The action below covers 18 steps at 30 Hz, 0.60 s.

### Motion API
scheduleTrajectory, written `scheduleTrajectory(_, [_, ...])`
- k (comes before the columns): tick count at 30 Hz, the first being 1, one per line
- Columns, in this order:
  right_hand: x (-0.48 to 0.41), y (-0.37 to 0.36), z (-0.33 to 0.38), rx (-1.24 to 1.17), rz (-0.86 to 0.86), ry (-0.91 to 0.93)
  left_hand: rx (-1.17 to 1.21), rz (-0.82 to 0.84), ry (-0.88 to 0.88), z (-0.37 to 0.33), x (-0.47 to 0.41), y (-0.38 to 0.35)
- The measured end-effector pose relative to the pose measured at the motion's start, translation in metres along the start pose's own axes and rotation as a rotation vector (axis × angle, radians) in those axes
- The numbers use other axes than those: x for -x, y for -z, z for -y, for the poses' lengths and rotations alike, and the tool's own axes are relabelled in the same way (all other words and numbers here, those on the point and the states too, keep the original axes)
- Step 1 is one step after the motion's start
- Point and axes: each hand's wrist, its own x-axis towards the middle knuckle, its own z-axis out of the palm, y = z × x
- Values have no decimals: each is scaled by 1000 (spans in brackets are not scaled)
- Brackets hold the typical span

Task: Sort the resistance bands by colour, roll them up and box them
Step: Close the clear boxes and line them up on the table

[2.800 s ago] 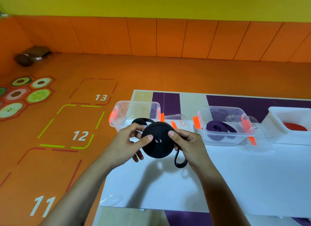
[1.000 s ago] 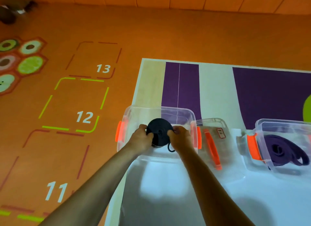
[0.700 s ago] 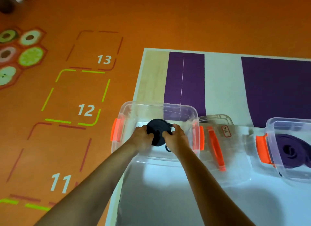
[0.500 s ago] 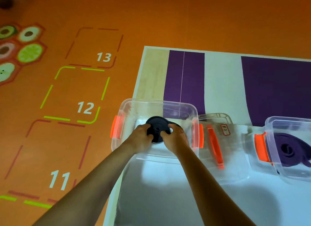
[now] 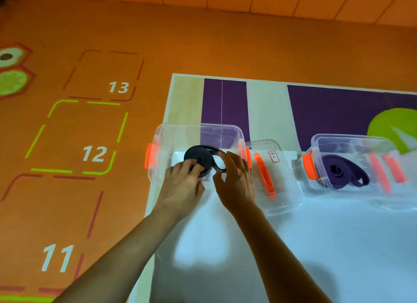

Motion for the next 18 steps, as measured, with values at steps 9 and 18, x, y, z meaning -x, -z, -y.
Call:
scheduleTrajectory(9, [85,20,-46,139,-25,-169,-3,-83,-161,-45,57,-29])
scheduleTrajectory(18, [100,13,-141,348,481,-325,-43,-59,-256,-66,106,-97])
